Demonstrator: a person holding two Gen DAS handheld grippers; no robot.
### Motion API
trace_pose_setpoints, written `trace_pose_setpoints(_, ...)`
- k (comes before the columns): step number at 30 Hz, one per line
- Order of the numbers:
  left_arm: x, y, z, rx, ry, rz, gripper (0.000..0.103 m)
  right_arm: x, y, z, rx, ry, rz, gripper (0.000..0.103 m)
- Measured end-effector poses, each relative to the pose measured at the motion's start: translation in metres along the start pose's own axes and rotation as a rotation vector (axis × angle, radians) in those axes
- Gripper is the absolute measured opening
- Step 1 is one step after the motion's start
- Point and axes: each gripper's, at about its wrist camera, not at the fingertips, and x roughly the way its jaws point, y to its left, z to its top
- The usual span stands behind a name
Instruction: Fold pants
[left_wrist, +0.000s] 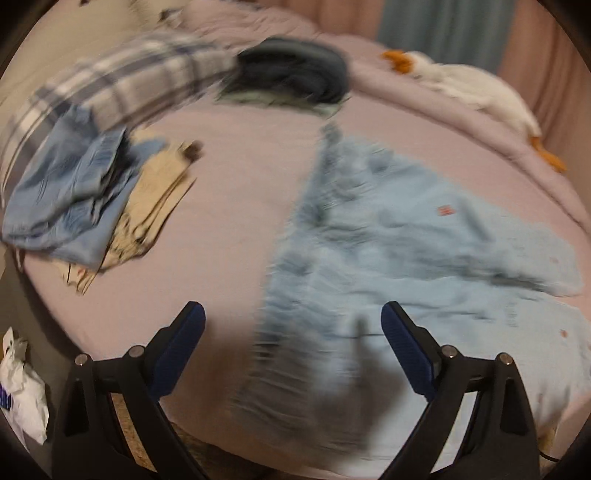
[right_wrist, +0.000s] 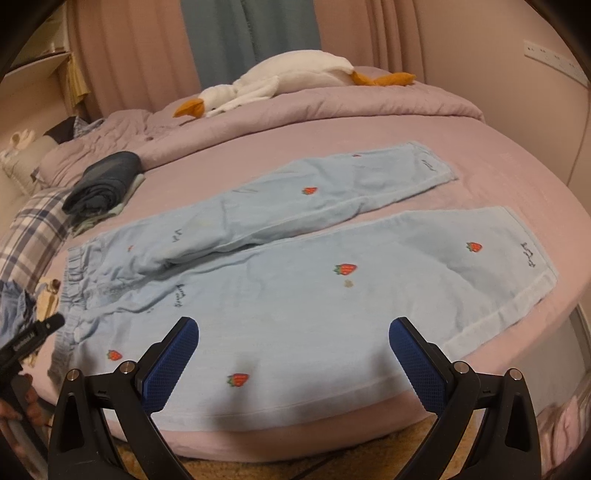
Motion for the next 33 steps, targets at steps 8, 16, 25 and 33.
trace_pose_setpoints(8, 0.024, 0.012, -0.004, -0.013, 0.064, -0.178, 0.039, 0.003, -0.014, 0.001, 0.036, 0.008, -0.028, 0.103)
trace_pose_setpoints(16, 0.003, 0.029, 0.005, -0.066, 0.021, -0.266, 0.029, 0.001, -0.019, 0.01, 0.039, -0.01, -0.038, 0.103)
trace_pose_setpoints(25, -0.005, 0.028, 0.012, -0.09, 0.057, -0.166, 0.06, 0.027, -0.038, 0.068, 0.088, 0.053, 0.01, 0.103)
trace_pose_setpoints(33, -0.036, -0.006, 0.047, -0.15, -0.036, -0.41, 0.085, 0.103, -0.033, 0.188, 0.241, 0.171, 0.179, 0.1)
